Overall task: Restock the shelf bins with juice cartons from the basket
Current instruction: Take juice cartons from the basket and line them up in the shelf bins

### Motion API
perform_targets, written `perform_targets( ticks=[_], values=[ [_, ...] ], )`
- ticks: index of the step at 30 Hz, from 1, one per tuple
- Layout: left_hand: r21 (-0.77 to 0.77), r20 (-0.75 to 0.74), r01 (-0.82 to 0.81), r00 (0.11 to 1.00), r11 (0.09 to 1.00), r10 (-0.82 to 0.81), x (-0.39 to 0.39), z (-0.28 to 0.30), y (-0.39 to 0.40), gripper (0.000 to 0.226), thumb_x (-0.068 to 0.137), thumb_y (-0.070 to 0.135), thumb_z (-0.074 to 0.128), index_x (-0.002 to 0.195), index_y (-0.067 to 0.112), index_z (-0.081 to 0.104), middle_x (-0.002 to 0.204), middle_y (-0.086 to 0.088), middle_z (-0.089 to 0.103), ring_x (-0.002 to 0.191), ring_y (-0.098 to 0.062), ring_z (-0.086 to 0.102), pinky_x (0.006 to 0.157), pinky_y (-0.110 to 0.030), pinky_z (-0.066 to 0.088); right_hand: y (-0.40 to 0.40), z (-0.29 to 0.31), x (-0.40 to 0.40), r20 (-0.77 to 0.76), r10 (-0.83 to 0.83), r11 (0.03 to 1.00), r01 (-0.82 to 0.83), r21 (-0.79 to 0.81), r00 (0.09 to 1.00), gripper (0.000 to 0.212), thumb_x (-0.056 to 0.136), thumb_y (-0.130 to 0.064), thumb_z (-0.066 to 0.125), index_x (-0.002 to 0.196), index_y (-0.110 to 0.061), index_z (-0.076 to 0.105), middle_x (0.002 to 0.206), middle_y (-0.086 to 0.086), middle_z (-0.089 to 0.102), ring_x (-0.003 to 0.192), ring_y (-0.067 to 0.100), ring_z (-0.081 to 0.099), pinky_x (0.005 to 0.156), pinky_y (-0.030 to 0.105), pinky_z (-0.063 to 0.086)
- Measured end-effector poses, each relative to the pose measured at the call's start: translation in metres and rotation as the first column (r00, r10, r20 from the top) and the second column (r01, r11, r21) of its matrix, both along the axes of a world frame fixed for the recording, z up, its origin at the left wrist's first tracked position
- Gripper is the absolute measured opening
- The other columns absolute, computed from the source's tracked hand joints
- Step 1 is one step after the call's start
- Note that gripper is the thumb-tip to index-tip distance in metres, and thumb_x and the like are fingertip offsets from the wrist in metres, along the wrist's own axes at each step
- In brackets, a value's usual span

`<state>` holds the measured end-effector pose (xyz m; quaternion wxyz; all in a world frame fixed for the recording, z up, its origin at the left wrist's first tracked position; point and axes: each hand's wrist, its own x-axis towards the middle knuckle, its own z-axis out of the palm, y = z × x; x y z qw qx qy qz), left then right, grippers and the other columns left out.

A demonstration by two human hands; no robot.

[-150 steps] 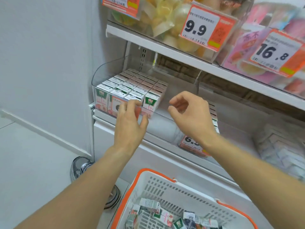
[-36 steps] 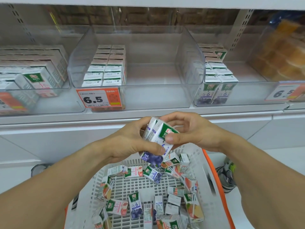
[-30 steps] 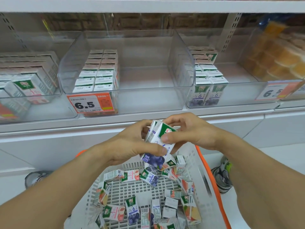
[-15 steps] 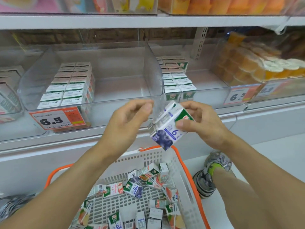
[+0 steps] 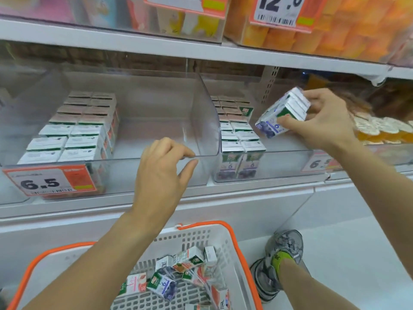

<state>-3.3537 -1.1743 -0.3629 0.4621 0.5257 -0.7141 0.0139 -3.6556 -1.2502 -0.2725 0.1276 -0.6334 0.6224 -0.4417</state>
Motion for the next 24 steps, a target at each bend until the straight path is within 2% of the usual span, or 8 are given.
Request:
perform_targets(
  ticks=[2, 4, 6, 9, 11, 13, 18, 24],
  values=[
    [-0.014, -0.015, -0.008, 1.000, 1.000, 0.008, 0.000, -0.001, -0.001, 0.011, 0.083, 0.018, 0.077, 0.090, 0.013, 0.071, 0.085, 0.002, 0.057, 0.081, -0.021, 0.053, 0.074, -0.042, 0.046, -0.031, -0.001, -0.003, 0.003, 0.028, 0.990, -0.028, 0.136, 1.000, 0.061, 0.066, -0.024, 0.091, 0.113, -0.018, 0.054, 0.098, -0.004, 0.070, 0.082, 0.011, 0.071, 0.070, 0.031, 0.058],
    [-0.021, -0.006, -0.003, 1.000, 1.000, 0.003, 0.001, -0.002, -0.002, 0.011, 0.082, 0.016, 0.078, 0.090, 0.013, 0.071, 0.084, 0.001, 0.057, 0.080, -0.021, 0.052, 0.075, -0.039, 0.044, -0.061, -0.001, -0.004, 0.164, 0.047, 0.955, -0.092, 0.280, 0.985, 0.060, 0.068, -0.011, 0.090, 0.117, -0.001, 0.056, 0.105, 0.011, 0.073, 0.083, 0.024, 0.075, 0.075, 0.043, 0.062],
    [-0.025, 0.004, 0.004, 1.000, 1.000, -0.004, 0.002, -0.004, -0.002, 0.012, 0.082, 0.016, 0.078, 0.091, 0.012, 0.071, 0.085, 0.001, 0.056, 0.080, -0.020, 0.051, 0.077, -0.034, 0.041, -0.088, 0.000, -0.005, 0.149, 0.062, 0.914, -0.116, 0.389, 0.987, 0.054, 0.068, -0.002, 0.087, 0.115, -0.001, 0.060, 0.109, 0.014, 0.072, 0.086, 0.028, 0.075, 0.078, 0.046, 0.062],
    [-0.045, 0.008, 0.006, 1.000, 0.999, -0.006, 0.002, -0.006, -0.004, 0.011, 0.083, 0.015, 0.077, 0.092, 0.013, 0.071, 0.085, 0.001, 0.056, 0.082, -0.019, 0.051, 0.078, -0.032, 0.040, -0.117, 0.001, -0.003, 0.023, 0.179, 0.766, -0.154, 0.624, 0.984, 0.035, 0.080, -0.005, 0.079, 0.112, -0.011, 0.067, 0.113, 0.006, 0.073, 0.095, 0.018, 0.072, 0.077, 0.027, 0.059],
    [-0.068, 0.008, -0.003, 1.000, 0.998, 0.004, 0.002, -0.008, -0.005, 0.011, 0.083, 0.014, 0.078, 0.091, 0.013, 0.070, 0.085, 0.001, 0.056, 0.083, -0.019, 0.052, 0.078, -0.033, 0.039, -0.125, 0.002, -0.002, -0.030, 0.227, 0.678, -0.136, 0.722, 0.973, 0.023, 0.085, -0.010, 0.074, 0.107, -0.016, 0.069, 0.108, -0.002, 0.075, 0.083, 0.006, 0.073, 0.062, 0.010, 0.052],
    [-0.088, 0.019, -0.012, 1.000, 0.996, 0.014, 0.000, -0.010, -0.006, 0.011, 0.083, 0.014, 0.078, 0.090, 0.013, 0.069, 0.085, 0.001, 0.056, 0.083, -0.020, 0.052, 0.077, -0.035, 0.039, -0.128, 0.001, -0.005, -0.009, 0.230, 0.672, -0.152, 0.725, 0.973, 0.033, 0.083, -0.005, 0.075, 0.112, -0.018, 0.064, 0.107, -0.001, 0.075, 0.078, 0.007, 0.075, 0.056, 0.011, 0.053],
    [-0.113, 0.025, -0.024, 0.999, 0.993, 0.027, 0.000, -0.012, -0.008, 0.010, 0.083, 0.015, 0.078, 0.089, 0.013, 0.070, 0.085, 0.000, 0.057, 0.082, -0.021, 0.054, 0.077, -0.032, 0.037, -0.121, -0.012, -0.001, 0.058, 0.263, 0.736, -0.239, 0.633, 0.963, 0.074, 0.070, 0.009, 0.081, 0.129, -0.022, 0.050, 0.127, 0.008, 0.060, 0.101, 0.027, 0.068, 0.070, 0.030, 0.063],
    [-0.113, 0.024, -0.005, 1.000, 0.994, 0.008, 0.000, -0.012, -0.005, 0.009, 0.085, 0.017, 0.077, 0.090, 0.013, 0.070, 0.085, 0.000, 0.057, 0.082, -0.022, 0.054, 0.078, -0.033, 0.036, -0.111, -0.016, 0.023, -0.084, 0.311, 0.816, -0.220, 0.534, 0.947, 0.081, 0.073, 0.004, 0.083, 0.143, -0.017, 0.049, 0.128, 0.002, 0.043, 0.108, 0.028, 0.053, 0.051, 0.013, 0.054]
  ],
)
